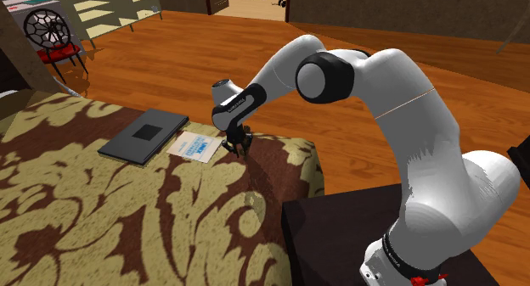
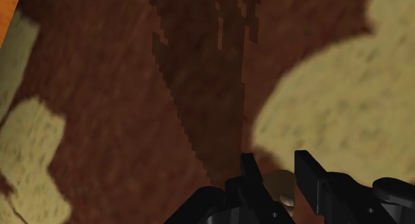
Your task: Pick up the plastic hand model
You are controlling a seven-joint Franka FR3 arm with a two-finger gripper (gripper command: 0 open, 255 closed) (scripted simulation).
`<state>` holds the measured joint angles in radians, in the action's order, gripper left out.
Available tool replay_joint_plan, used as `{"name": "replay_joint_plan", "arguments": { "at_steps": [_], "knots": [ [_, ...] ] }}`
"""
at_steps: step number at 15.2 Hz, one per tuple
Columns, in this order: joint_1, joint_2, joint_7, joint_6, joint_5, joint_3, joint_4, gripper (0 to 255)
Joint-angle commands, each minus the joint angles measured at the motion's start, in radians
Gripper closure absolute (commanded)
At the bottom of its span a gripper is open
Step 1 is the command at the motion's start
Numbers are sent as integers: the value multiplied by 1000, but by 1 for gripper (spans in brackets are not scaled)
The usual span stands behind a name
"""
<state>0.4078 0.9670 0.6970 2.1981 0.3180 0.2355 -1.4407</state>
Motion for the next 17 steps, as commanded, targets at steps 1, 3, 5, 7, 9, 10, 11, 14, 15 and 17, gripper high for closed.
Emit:
{"name": "replay_joint_plan", "arguments": {
  "at_steps": [1, 3, 5, 7, 9, 10, 11, 14, 15, 17],
  "knots": [
    [-1, -10, 0, -5, -1, 2, -6, 255],
    [-4, -32, -2, -17, -5, 6, -16, 255],
    [-7, -53, -4, -29, -8, 10, -25, 255],
    [-10, -74, -6, -42, -12, 14, -32, 255],
    [-13, -94, -8, -56, -16, 17, -39, 255],
    [-14, -104, -9, -63, -18, 19, -42, 255],
    [-16, -113, -10, -70, -20, 21, -45, 255],
    [-19, -142, -14, -91, -26, 27, -51, 255],
    [-21, -151, -15, -99, -28, 29, -53, 255],
    [-21, -152, -15, -100, -28, 29, -53, 255]
  ]
}}
